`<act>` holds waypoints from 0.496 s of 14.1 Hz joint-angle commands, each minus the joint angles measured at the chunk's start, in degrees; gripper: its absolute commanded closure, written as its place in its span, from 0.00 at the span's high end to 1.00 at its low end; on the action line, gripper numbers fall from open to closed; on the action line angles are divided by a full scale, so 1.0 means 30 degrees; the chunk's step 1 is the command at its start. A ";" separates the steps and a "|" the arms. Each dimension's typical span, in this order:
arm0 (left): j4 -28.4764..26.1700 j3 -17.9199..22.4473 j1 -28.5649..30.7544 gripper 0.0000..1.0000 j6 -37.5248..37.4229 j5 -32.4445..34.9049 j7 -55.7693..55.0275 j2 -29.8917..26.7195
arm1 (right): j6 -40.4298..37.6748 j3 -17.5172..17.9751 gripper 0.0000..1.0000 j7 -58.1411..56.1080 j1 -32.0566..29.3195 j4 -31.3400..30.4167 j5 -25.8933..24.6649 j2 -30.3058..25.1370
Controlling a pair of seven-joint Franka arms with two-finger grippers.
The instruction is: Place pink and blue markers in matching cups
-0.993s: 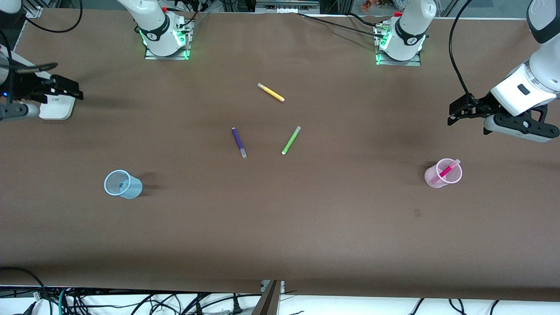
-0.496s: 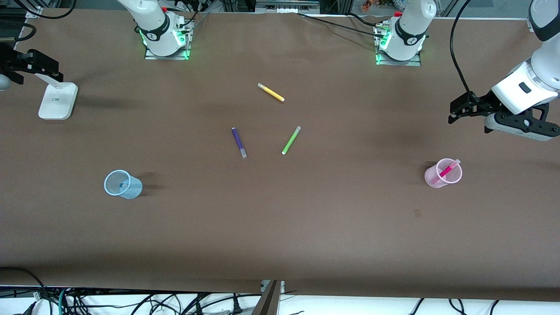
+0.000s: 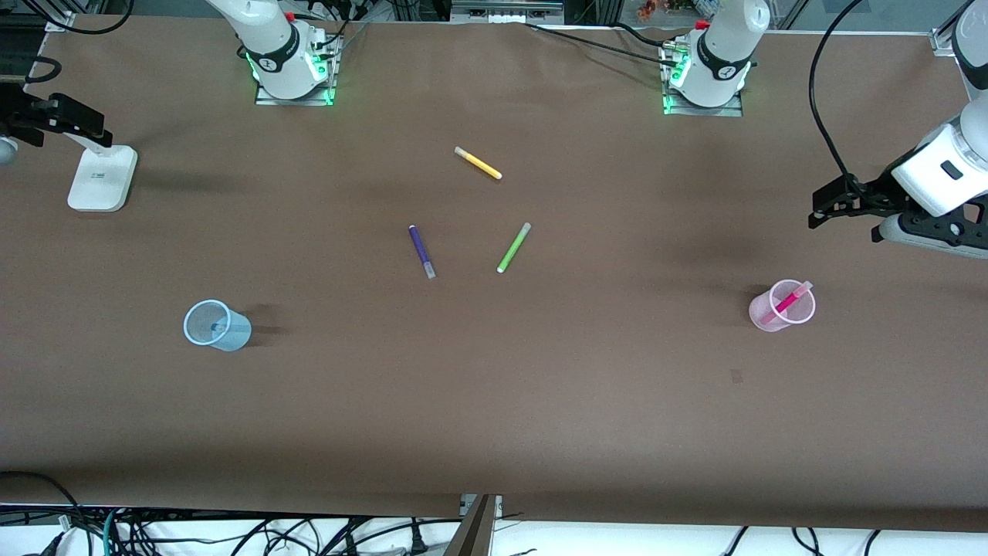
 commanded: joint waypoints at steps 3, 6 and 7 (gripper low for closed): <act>0.0435 -0.0834 -0.0142 1.00 -0.0067 0.0181 -0.0123 0.0222 | -0.0283 -0.0037 1.00 0.0248 -0.0037 0.0589 0.0091 0.0274; 0.0405 -0.1364 -0.0055 1.00 -0.0154 0.0180 -0.0474 0.0193 | -0.0282 -0.0066 1.00 0.0248 -0.0067 0.0589 0.0091 0.0274; 0.0405 -0.1337 0.0090 1.00 -0.0155 0.0181 -0.0387 0.0164 | -0.0282 -0.0066 1.00 0.0248 -0.0067 0.0589 0.0091 0.0303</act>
